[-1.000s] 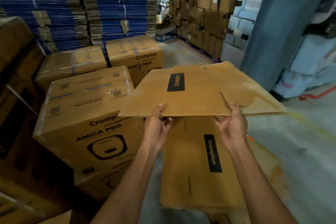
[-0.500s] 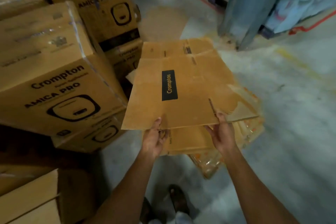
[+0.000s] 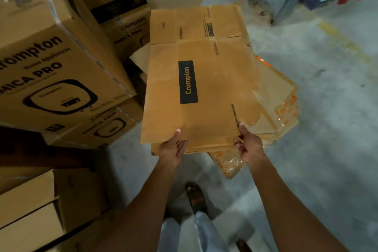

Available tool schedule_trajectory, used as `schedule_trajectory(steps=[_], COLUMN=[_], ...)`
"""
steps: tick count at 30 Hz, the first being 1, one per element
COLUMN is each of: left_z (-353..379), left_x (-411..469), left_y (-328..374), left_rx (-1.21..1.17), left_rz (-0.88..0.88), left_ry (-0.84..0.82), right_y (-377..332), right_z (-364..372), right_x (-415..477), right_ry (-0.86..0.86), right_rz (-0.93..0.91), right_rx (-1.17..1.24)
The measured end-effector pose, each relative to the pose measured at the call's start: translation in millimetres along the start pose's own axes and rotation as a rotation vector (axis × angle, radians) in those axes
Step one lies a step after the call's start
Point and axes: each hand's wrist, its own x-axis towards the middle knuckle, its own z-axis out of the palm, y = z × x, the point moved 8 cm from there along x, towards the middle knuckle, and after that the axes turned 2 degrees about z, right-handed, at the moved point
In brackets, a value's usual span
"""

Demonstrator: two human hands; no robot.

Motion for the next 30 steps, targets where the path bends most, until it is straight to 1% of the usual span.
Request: schedule_trajectory(steps=[4, 8, 11, 17, 20, 24, 27, 30], left_z=[-13, -15, -13, -25, -34, -60, -100, -166], left_x=[13, 22, 19, 6, 1, -6, -14, -26], left_y=[-17, -26, -29, -20, -3, 36, 69, 96], left_rx=[-0.006, -0.008, -0.03, -0.049, -0.015, -0.013, -0.099, -0.203], left_rz=[-0.046, -0.109, -0.143, -0.155, -0.097, 0.004, 0.079, 0.16], left_ry=[0.054, 0.044, -0.004, -0.045, -0.075, -0.065, -0.019, 0.066], right_y=[18, 31, 40, 48, 52, 66, 86, 126], right_z=[1, 7, 8, 15, 36, 97, 156, 218], right_x=[11, 24, 26, 17, 4, -24, -53, -84], right_ry=[0.029, 0.005, -0.046, -0.072, -0.098, -0.257, -0.367, -0.518], right_rz=[0.063, 0.116, 0.145, 0.144, 0.117, 0.066, 0.038, 0.068], right_rx=[0.132, 0.262, 0.231, 0.221, 0.152, -0.037, -0.185, -0.369])
